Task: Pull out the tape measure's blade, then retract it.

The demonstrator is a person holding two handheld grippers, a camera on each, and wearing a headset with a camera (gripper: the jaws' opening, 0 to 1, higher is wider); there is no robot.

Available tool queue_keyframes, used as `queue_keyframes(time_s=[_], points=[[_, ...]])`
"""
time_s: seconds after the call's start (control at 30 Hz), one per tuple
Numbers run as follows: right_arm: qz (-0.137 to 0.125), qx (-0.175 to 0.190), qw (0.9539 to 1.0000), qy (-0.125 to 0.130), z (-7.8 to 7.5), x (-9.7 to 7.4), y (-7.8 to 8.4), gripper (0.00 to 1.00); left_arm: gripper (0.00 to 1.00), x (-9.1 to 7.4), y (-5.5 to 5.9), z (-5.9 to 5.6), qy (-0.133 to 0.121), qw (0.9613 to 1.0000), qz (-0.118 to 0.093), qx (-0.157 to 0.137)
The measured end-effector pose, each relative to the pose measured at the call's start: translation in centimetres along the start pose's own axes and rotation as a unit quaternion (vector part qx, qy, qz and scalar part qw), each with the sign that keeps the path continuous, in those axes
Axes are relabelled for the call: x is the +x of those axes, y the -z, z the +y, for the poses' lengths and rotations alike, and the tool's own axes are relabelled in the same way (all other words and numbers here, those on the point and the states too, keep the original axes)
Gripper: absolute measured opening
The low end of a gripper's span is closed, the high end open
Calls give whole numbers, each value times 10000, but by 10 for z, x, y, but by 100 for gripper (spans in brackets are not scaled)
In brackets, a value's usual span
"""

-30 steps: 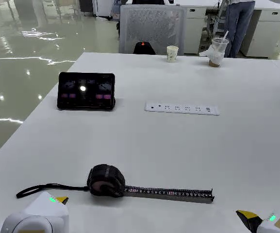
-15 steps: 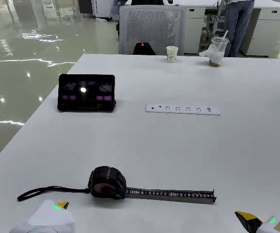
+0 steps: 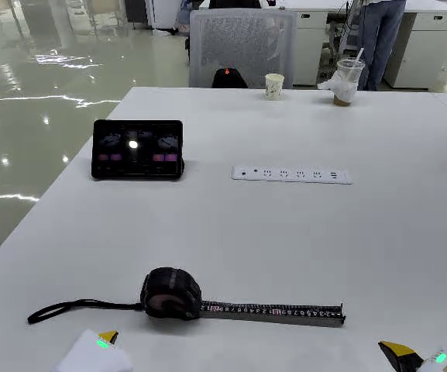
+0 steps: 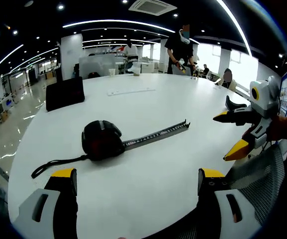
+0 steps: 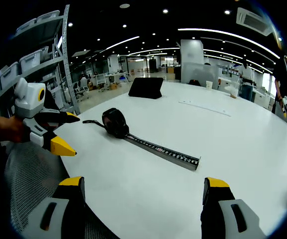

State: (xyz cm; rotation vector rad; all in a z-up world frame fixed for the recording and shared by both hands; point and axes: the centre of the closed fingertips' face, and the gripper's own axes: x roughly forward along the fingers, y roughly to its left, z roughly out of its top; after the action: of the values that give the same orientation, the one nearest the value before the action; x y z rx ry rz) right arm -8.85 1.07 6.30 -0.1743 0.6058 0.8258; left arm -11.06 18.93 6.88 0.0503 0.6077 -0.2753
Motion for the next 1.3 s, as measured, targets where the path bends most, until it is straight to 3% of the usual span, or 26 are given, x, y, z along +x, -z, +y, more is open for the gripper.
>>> queue_keyframes(time_s=[0.33,0.87,1.1,1.3], points=[[-67,-6,10000,-20,-2,0,-5,99,99,1,-2,-1,-11,10000,-14,-19],[29,-61,10000,-53,-9,0,1,99,99,3,-2,2,-76,10000,1,-40],[96,-133,9998,-139,-11,2,3,99,99,6,-1,5,-140,9999,12,-38],[96,-195,9991,-359,-7,4,2,99,99,8,-2,10,-220,9997,27,-60]])
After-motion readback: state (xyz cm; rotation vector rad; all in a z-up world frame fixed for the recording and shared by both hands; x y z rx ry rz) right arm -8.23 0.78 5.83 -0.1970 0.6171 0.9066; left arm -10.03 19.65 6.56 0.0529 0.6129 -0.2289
